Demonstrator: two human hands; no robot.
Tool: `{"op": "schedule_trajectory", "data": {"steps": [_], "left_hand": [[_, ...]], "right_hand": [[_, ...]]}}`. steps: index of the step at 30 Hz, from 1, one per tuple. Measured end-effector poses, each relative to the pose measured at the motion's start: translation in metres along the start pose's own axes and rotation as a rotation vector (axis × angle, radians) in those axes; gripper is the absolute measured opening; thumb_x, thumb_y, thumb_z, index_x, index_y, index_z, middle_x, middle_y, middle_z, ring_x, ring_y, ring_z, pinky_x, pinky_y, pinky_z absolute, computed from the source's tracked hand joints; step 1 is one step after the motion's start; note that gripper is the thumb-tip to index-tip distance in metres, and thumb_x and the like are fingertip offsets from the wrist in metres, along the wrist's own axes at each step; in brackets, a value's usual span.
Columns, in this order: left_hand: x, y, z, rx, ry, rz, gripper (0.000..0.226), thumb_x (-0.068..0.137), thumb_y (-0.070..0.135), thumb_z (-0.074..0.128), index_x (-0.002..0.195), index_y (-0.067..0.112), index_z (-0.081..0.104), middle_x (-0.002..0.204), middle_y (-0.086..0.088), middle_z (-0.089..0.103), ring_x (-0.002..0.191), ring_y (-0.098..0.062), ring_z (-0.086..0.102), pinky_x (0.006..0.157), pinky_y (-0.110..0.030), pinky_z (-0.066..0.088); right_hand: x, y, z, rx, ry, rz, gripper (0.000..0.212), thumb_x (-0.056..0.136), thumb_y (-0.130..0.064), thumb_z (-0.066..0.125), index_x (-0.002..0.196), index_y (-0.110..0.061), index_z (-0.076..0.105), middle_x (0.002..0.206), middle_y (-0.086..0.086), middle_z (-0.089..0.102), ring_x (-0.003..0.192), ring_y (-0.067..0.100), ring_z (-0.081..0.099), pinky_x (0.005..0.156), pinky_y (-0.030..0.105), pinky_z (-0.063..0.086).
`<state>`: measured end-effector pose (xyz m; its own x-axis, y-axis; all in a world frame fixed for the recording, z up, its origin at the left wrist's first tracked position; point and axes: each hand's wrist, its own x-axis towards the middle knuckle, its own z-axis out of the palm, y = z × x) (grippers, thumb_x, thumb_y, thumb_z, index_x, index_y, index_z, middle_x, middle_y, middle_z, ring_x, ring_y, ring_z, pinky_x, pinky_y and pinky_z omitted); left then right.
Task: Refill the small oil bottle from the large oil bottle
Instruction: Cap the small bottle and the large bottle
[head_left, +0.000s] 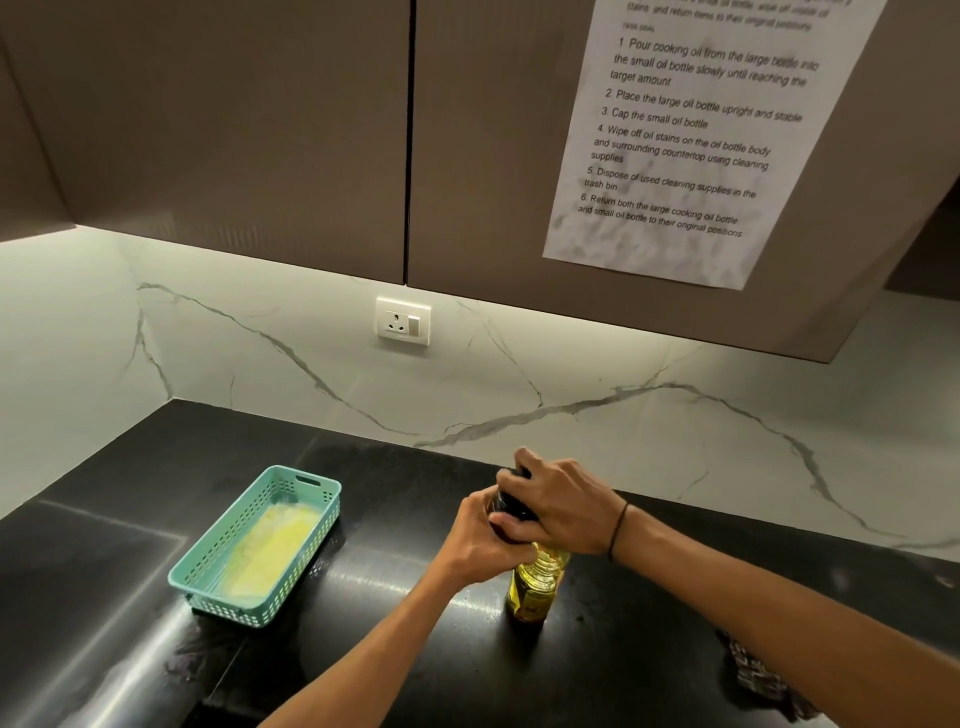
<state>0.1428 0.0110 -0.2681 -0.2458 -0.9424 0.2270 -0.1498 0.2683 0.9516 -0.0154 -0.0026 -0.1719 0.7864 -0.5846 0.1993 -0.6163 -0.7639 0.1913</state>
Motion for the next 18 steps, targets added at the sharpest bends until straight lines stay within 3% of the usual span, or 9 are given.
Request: {"op": "schedule_trajectory", "data": {"steps": [3,5,7,9,12,14,18], "left_hand": [[0.0,0.001,0.005,-0.063,0.101,0.023,0.042,0.068,0.009,0.086,0.088,0.042,0.07,0.077,0.008,0.074,0.068,-0.006,0.07,0.058,-0.021,0.056],[-0.001,-0.001,0.008,-0.068,0.153,0.038,0.036,0.069,0.021,0.088,0.089,0.044,0.069,0.08,0.009,0.075,0.072,-0.008,0.072,0.061,-0.021,0.058],[0.0,-0.002,0.008,-0.079,0.16,0.041,0.037,0.069,0.02,0.09,0.09,0.041,0.068,0.08,0.007,0.074,0.071,-0.009,0.071,0.062,-0.024,0.059],[0.002,-0.002,0.003,-0.091,0.134,0.034,0.042,0.068,0.009,0.091,0.091,0.037,0.07,0.079,0.004,0.074,0.07,-0.01,0.07,0.062,-0.025,0.058],[0.004,-0.001,-0.008,-0.063,0.089,0.012,0.04,0.067,0.002,0.086,0.09,0.03,0.069,0.078,0.001,0.072,0.069,-0.014,0.071,0.061,-0.028,0.058],[0.004,0.0,-0.014,-0.043,0.031,0.02,0.033,0.069,0.006,0.082,0.091,0.027,0.067,0.079,0.0,0.071,0.069,-0.014,0.07,0.063,-0.027,0.057],[0.002,0.003,-0.016,-0.028,-0.075,0.038,0.037,0.07,0.007,0.083,0.094,0.031,0.068,0.082,0.004,0.072,0.072,-0.012,0.072,0.067,-0.027,0.059]], "right_hand": [[0.007,-0.03,0.011,-0.011,0.083,0.369,0.058,0.099,-0.072,0.032,0.11,-0.021,0.058,0.094,0.003,0.058,0.063,0.012,0.054,0.063,0.023,0.056],[0.012,-0.041,0.01,-0.004,0.085,0.505,0.057,0.095,-0.073,0.044,0.121,-0.023,0.053,0.093,0.003,0.064,0.071,0.016,0.064,0.072,0.028,0.059],[0.016,-0.042,0.002,0.017,0.084,0.523,0.081,0.085,-0.084,0.043,0.14,-0.026,0.035,0.087,0.001,0.068,0.071,0.018,0.068,0.075,0.031,0.059],[0.016,-0.038,-0.011,0.08,0.105,0.492,0.106,0.073,-0.096,0.033,0.153,-0.029,0.015,0.076,-0.005,0.067,0.058,0.011,0.059,0.072,0.028,0.056],[0.01,-0.021,-0.024,0.215,0.137,0.389,0.116,0.071,-0.096,0.046,0.157,-0.031,0.004,0.066,-0.014,0.056,0.048,0.004,0.052,0.061,0.017,0.054],[0.002,-0.001,-0.024,0.319,0.097,0.279,0.114,0.074,-0.087,0.061,0.158,-0.033,0.005,0.079,-0.01,0.062,0.06,0.006,0.06,0.06,0.015,0.052],[-0.009,0.029,-0.012,0.428,0.047,0.113,0.096,0.081,-0.071,0.071,0.156,-0.034,0.023,0.132,-0.004,0.053,0.105,0.004,0.052,0.09,0.023,0.047]]}}
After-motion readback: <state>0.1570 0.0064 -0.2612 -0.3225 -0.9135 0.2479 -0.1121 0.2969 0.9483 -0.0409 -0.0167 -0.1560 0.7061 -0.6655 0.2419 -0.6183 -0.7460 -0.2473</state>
